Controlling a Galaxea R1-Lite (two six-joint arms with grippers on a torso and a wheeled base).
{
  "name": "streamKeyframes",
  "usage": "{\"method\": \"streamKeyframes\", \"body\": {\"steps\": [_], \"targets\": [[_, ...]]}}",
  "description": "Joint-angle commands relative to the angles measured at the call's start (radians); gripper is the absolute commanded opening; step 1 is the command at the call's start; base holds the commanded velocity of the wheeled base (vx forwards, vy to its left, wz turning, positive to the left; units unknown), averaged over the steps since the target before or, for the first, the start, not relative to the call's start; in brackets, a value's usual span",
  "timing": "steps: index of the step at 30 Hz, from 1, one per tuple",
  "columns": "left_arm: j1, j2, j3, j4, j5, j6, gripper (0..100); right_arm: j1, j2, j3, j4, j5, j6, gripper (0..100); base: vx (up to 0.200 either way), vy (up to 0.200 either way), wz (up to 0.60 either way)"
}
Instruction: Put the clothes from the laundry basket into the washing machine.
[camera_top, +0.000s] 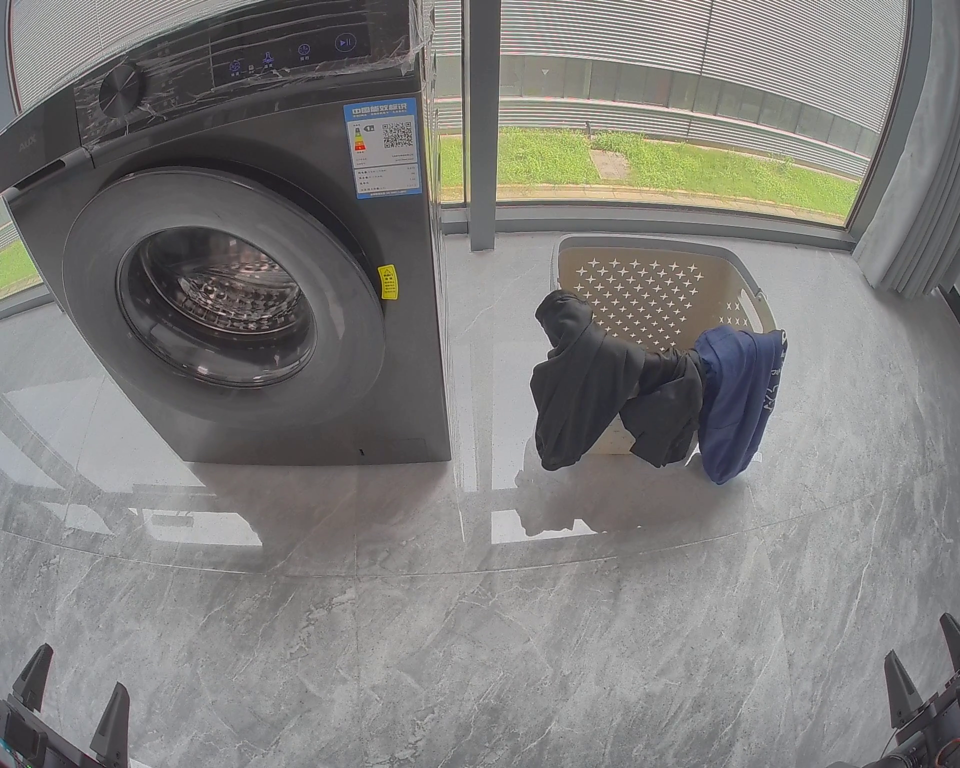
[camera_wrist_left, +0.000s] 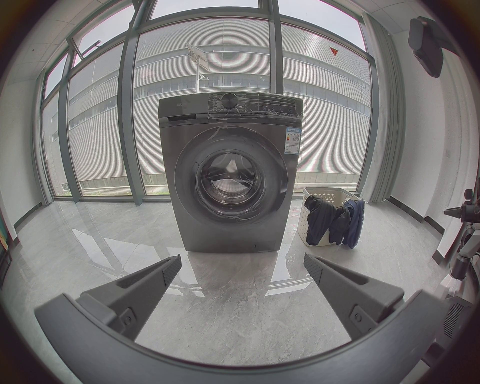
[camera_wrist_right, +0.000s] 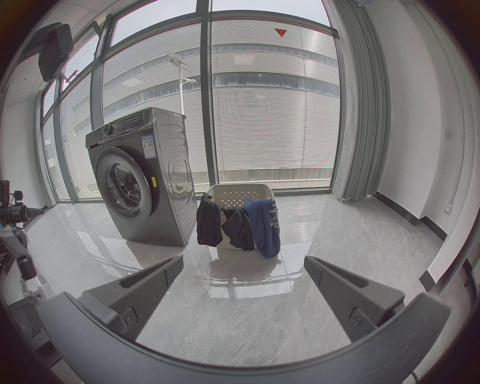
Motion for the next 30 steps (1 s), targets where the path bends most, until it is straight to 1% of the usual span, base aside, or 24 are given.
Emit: {"method": "streamKeyframes", "body": {"steps": [1,25,30], "targets": [[0.0,-0.013,0.016,0.0,0.0,0.0,100,0.0,-0.012,0.018,0.0,0.0,0.0,100,0.0,-0.2,0.0],[0.0,-0.013,0.016,0.0,0.0,0.0,100,0.0,-0.012,0.018,0.0,0.0,0.0,100,0.0,-0.2,0.0],[0.0,-0.013,0.016,0.0,0.0,0.0,100,0.002,-0.012,0.018,0.0,0.0,0.0,100,0.0,0.0,0.0]]}}
